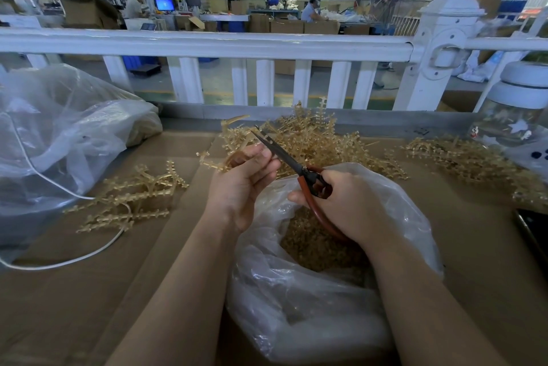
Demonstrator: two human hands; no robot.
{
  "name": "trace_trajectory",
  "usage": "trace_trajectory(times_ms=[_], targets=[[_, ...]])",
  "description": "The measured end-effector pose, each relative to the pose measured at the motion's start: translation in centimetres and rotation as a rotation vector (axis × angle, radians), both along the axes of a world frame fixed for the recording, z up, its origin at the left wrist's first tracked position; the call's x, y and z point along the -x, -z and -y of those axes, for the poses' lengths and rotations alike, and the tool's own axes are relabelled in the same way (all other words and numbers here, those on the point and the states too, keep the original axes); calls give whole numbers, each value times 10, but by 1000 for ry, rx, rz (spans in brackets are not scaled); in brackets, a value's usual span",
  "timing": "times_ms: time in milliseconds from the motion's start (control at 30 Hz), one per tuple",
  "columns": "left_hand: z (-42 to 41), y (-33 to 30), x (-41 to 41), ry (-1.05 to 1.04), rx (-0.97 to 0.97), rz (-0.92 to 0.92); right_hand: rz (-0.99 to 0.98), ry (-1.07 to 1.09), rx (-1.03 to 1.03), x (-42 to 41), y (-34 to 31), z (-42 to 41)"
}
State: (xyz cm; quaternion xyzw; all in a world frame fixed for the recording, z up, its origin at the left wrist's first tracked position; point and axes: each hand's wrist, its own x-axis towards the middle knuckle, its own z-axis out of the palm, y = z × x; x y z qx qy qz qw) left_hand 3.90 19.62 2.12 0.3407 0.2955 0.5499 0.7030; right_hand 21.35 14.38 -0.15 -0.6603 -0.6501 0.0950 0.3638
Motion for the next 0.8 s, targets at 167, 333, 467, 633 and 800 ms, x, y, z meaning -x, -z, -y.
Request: trace_trajectory(times_ms=[167,333,467,633,800], targets=[[0,0,1,14,-11,-38,34,5,-9,0,1,0],[2,0,1,82,-23,-70,84,22,-49,2,0,1],[1,1,1,105,-40,-67,87,31,-52,2,1,0],[0,1,1,89,-73,-92,-51,-27,53,-4,2,-4],[1,2,-2,45,-73,-151,-202,-107,151,-8,-2,-3]])
